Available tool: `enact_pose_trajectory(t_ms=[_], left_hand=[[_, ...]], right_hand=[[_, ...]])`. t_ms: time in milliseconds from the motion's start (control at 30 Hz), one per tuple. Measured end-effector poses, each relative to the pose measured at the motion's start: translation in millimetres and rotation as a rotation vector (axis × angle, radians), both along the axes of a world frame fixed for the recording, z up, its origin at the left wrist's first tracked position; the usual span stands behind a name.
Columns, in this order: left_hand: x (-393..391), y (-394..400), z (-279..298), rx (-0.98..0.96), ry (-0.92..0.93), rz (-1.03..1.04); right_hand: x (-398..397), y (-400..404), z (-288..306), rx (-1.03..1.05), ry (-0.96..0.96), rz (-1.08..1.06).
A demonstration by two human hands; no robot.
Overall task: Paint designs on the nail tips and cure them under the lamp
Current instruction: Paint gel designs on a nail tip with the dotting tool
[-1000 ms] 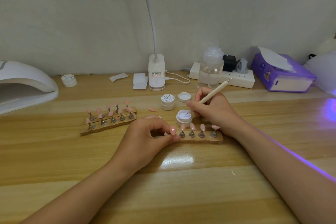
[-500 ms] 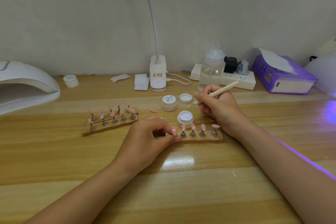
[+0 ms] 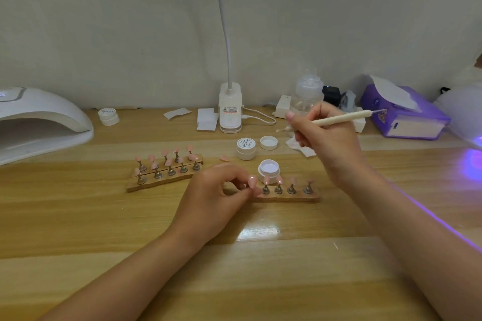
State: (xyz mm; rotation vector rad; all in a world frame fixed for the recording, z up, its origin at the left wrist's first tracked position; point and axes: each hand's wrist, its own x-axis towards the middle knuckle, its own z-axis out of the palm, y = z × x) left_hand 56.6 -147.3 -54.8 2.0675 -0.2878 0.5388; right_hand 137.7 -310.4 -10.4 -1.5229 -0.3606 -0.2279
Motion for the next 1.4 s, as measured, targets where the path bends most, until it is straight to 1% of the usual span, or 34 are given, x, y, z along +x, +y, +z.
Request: enact_pose_trajectory(t_ms=[100, 233, 367, 533, 733, 833, 1000, 1233, 1400], left_hand=[[-1, 1, 2, -0.088, 0.045, -0.027], [-5, -1, 5, -0.182, 0.068, -0.112], [-7, -3, 5, -0.228, 0.062, -0.171], [-6, -4, 2, -0.274, 0.129, -0.21], [-7, -5, 0, -0.357, 0.226, -0.273], [-7, -4, -1, -0.341, 0.25, -0.301], [-6, -4, -1, -0.337, 0.256, -0.341], [-5, -5, -3, -0.319, 0.258, -0.348], [-5, -6, -2, -0.317, 0.263, -0.358]], right_hand=[[-17, 3, 12, 0.086, -0.047, 0.02], [-45, 8, 3, 0.073, -0.067, 0.114], [-60, 11, -15, 0.095, -0.043, 0.053], [-66, 11, -25, 0.125, -0.012, 0.033], [-67, 10, -28, 0.111, 0.022, 0.01], [-66, 11, -30, 0.109, 0.025, 0.026], [-66, 14, -33, 0.084, 0.018, 0.116], [-63, 16, -35, 0.013, -0.013, 0.068], [-62, 16, -36, -0.003, -0.015, 0.076]])
